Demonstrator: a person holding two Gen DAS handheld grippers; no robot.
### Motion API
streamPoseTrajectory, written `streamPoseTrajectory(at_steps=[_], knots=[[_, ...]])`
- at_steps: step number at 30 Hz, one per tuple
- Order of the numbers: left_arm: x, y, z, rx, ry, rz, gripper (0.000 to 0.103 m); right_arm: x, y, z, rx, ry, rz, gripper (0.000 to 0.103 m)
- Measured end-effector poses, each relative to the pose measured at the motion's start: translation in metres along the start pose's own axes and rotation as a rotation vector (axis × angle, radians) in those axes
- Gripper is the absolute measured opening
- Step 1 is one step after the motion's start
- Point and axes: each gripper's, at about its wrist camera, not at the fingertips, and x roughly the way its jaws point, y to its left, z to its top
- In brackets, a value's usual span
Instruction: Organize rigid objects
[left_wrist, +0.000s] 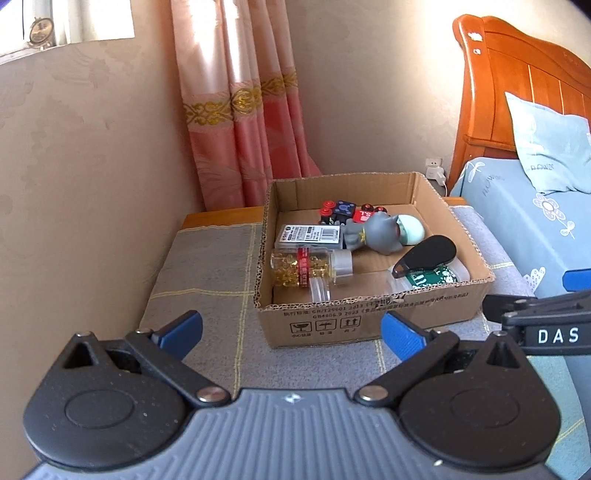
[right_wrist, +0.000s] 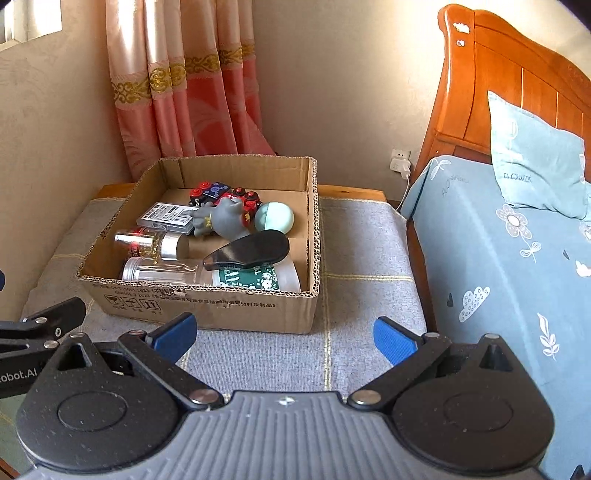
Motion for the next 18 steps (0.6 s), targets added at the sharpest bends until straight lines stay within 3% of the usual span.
streamPoseTrajectory(at_steps=[18], knots=[[-0.002, -0.010, -0.001, 0.027, 0.000, 0.013, 0.102, -0.002, -0.004, -0.005, 0.019, -0.012, -0.015, 0.103]])
